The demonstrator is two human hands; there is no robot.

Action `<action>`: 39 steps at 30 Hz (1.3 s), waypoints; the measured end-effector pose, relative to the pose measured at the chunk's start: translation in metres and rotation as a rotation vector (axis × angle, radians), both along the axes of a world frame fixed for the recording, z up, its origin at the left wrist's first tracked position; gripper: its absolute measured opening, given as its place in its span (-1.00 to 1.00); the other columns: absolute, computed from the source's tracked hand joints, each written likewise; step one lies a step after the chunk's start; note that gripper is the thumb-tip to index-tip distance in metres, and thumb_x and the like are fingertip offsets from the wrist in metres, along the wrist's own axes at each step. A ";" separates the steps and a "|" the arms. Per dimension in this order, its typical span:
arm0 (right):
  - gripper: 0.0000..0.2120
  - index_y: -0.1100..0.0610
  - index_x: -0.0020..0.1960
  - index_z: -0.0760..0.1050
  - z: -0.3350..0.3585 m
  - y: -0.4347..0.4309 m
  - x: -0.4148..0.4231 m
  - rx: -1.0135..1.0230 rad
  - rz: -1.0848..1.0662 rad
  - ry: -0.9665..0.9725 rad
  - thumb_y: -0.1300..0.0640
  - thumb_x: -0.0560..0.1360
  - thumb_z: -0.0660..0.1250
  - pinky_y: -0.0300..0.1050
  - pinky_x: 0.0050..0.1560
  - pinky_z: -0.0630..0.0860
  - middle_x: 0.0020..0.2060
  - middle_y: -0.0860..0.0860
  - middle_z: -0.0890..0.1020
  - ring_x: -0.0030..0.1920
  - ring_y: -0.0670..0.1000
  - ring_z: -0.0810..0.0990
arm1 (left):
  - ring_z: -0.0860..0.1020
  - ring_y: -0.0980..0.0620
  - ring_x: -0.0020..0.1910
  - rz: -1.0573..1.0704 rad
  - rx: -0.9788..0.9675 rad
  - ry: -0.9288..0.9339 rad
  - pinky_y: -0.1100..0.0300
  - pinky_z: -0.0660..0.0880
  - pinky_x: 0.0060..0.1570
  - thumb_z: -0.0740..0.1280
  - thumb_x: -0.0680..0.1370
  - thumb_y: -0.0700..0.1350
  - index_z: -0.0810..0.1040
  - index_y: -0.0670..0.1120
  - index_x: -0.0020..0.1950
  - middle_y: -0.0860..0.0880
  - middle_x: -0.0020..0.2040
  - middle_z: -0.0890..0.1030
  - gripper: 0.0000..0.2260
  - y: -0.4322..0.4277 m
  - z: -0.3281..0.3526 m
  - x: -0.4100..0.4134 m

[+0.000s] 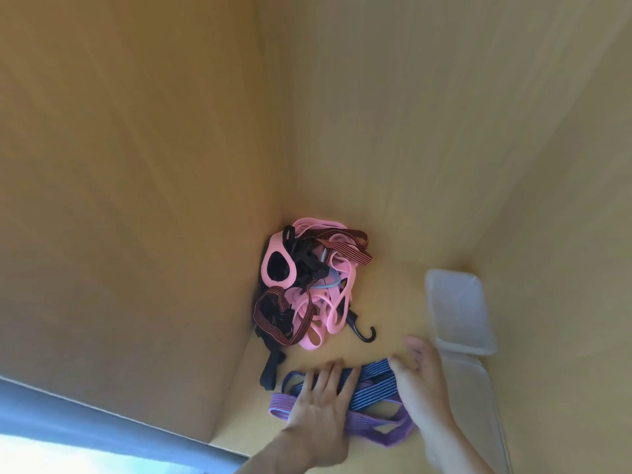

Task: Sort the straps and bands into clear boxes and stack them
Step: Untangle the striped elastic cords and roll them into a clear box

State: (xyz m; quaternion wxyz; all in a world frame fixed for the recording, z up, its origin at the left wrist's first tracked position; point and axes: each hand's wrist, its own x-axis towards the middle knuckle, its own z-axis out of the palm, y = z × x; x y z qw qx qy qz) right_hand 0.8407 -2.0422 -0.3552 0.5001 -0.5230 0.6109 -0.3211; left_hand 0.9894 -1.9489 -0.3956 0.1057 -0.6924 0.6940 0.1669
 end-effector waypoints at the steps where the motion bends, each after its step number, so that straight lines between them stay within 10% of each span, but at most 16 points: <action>1: -0.68 0.12 0.23 0.48 0.004 -0.008 0.005 -0.060 0.049 0.051 0.33 0.52 0.38 -0.08 0.31 0.39 0.24 0.07 0.48 0.26 0.05 0.49 | -0.10 -0.14 0.61 0.020 0.013 0.018 -0.13 -0.17 0.55 0.27 0.48 0.07 -0.30 0.02 0.62 -0.17 0.63 -0.12 -0.09 0.003 -0.001 -0.003; 4: -0.71 0.08 0.18 0.50 0.022 -0.035 0.026 -0.217 0.177 0.170 0.31 0.51 0.38 -0.29 0.16 0.32 0.18 0.02 0.45 0.22 0.03 0.49 | -0.13 -0.02 0.62 0.048 -0.017 0.124 -0.03 -0.23 0.57 0.34 0.46 0.11 -0.22 0.06 0.64 -0.09 0.65 -0.12 -0.06 0.009 0.017 -0.005; 8: -0.70 0.06 0.24 0.51 0.051 -0.082 0.066 -0.405 0.312 0.304 0.22 0.52 0.38 -0.37 0.17 0.24 0.17 -0.05 0.43 0.28 0.00 0.42 | 0.56 0.16 0.30 0.058 -0.167 0.156 0.21 0.52 0.25 0.54 0.00 0.44 0.57 0.21 0.34 0.07 0.31 0.60 -0.08 0.017 0.050 -0.002; 13: -0.47 0.10 0.42 0.40 0.075 -0.138 0.117 -0.488 0.464 0.563 0.10 0.49 0.43 0.05 0.42 0.32 0.32 0.13 0.43 0.37 0.19 0.35 | -0.06 0.21 0.57 0.280 -0.316 0.415 0.13 0.01 0.56 0.36 0.39 0.32 -0.03 0.26 0.58 0.22 0.56 0.01 -0.13 0.036 0.058 0.024; 17: -0.29 0.15 0.45 0.32 0.066 -0.174 0.135 -0.342 0.525 0.713 -0.05 0.42 0.51 0.05 0.35 0.40 0.31 0.17 0.46 0.35 0.24 0.42 | 0.14 0.26 0.48 0.413 -0.472 0.500 0.22 0.25 0.41 0.34 0.45 0.13 0.13 0.30 0.50 0.30 0.46 0.19 -0.33 0.048 0.069 0.043; 21: -0.86 0.18 -0.01 0.62 0.058 -0.202 0.133 -0.171 0.502 0.459 0.12 0.50 0.41 -0.14 -0.20 0.48 -0.18 0.10 0.66 -0.09 0.15 0.65 | 0.42 0.15 0.27 0.525 -0.626 0.569 0.25 0.38 0.25 0.48 0.44 -0.18 0.46 0.10 0.34 0.13 0.25 0.49 -0.49 0.064 0.067 0.056; 26: -0.84 0.09 -0.22 0.59 0.067 -0.214 0.125 -0.126 0.490 0.282 0.11 0.51 0.50 -0.38 -0.49 0.38 -0.35 -0.03 0.61 -0.36 -0.06 0.52 | 0.45 0.10 0.23 0.622 -0.598 0.639 0.48 0.27 0.16 0.47 0.46 -0.28 0.58 -0.05 0.22 0.05 0.17 0.54 -0.65 0.068 0.070 0.063; 39: -0.95 0.08 -0.09 0.64 0.192 -0.193 0.116 -0.356 0.480 -0.115 0.14 0.55 0.45 -0.36 -0.23 0.51 -0.24 -0.04 0.68 -0.31 -0.19 0.61 | 0.32 0.00 0.37 0.637 -0.493 0.535 0.17 0.30 0.36 0.32 0.50 -0.11 0.35 -0.02 0.43 0.03 0.33 0.40 -0.51 -0.002 0.060 0.066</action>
